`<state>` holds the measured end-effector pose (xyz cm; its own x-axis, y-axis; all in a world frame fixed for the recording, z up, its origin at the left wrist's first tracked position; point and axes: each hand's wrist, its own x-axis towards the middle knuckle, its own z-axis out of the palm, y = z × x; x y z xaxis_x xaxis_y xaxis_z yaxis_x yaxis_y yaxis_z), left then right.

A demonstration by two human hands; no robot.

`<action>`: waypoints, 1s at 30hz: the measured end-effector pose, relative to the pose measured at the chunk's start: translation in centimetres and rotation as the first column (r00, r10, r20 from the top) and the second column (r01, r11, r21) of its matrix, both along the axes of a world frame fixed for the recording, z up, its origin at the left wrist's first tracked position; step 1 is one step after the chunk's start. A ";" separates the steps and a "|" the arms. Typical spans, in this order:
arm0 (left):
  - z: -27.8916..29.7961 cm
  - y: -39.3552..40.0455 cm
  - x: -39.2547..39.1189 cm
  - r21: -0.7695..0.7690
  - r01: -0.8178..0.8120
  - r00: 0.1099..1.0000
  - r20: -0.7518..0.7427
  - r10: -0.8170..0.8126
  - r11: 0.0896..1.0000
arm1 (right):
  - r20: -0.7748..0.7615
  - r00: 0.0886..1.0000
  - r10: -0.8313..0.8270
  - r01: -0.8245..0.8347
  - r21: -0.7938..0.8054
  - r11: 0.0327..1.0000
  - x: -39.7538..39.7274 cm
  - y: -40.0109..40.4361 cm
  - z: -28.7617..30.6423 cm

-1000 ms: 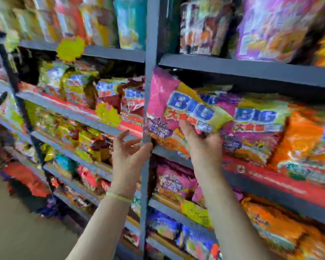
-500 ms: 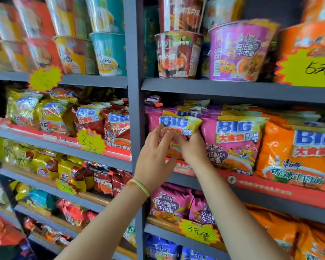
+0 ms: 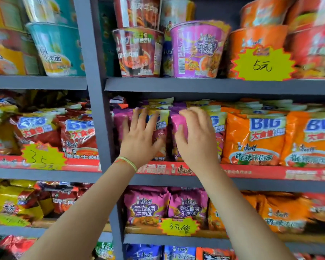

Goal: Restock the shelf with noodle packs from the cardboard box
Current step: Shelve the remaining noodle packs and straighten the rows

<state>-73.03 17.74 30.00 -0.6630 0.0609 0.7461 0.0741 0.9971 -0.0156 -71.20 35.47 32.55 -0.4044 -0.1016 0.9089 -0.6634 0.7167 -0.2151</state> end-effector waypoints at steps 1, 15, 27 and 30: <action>0.1 0.1 -0.6 0.008 -0.004 1.000 -0.009 0.004 1.000 | 0.014 0.998 -0.054 0.053 0.041 0.998 -0.7 0.7 0.0; 1.7 1.0 -4.7 -0.103 -0.096 0.995 -0.004 0.096 0.990 | 0.064 0.897 -0.437 0.348 0.507 0.788 -7.7 2.6 -0.5; 1.6 1.7 -5.3 0.007 -0.037 0.964 -0.263 0.038 0.999 | 0.040 0.913 -0.407 0.330 0.515 0.791 -8.5 2.7 0.0; 1.4 1.9 -5.8 0.023 0.000 0.952 -0.306 0.007 1.000 | -0.010 0.937 -0.350 0.296 0.552 0.779 -8.2 3.1 0.3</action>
